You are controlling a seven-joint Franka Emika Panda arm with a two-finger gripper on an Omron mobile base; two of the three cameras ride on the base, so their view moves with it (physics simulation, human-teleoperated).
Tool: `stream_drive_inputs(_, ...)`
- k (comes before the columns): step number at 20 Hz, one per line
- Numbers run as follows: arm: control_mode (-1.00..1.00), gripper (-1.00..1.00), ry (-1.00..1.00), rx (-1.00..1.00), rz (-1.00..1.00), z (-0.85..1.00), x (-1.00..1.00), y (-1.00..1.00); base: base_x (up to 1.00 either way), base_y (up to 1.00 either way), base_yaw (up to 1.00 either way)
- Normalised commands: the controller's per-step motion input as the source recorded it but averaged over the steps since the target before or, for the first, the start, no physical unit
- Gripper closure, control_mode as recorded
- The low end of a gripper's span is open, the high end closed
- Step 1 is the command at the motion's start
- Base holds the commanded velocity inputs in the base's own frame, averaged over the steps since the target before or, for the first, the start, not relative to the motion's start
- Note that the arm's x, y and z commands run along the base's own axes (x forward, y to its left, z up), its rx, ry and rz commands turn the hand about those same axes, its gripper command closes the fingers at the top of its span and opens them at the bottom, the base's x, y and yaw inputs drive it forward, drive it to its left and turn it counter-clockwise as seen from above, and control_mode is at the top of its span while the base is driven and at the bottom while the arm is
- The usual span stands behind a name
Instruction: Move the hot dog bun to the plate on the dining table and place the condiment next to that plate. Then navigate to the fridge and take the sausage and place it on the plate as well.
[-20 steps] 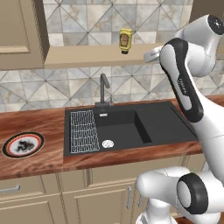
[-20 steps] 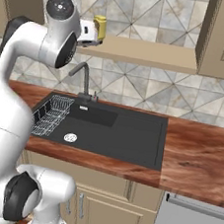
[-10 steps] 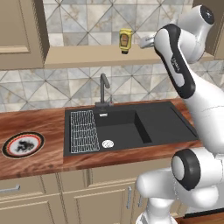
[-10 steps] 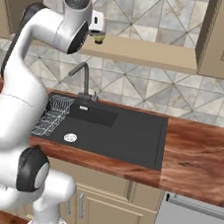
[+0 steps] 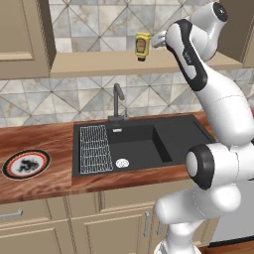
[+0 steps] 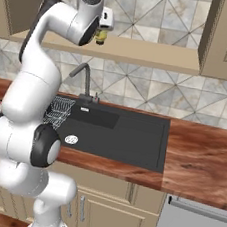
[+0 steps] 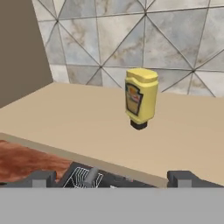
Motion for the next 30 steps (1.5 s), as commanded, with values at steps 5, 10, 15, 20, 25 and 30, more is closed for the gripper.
stream_drive_inputs(5,-1.0,-1.0,-0.04,0.06,0.0,0.0,0.46,0.0,0.0,0.0,0.0)
stream_drive_inputs(10,-1.0,-1.0,-0.07,0.06,0.0,0.0,0.31,0.0,0.0,0.0,0.0)
stream_drive_inputs(15,-1.0,-1.0,-0.06,0.03,0.0,0.0,0.29,0.0,0.0,0.0,0.0)
stream_drive_inputs(20,-1.0,-1.0,0.0,0.0,0.0,0.0,0.33,0.0,0.0,0.0,0.0)
stream_drive_inputs(25,-1.0,-1.0,0.0,0.0,0.0,0.0,0.26,0.0,0.0,0.0,0.0)
stream_drive_inputs(30,-1.0,-1.0,0.0,0.0,0.0,0.0,0.26,-0.02,0.0,0.0,0.0)
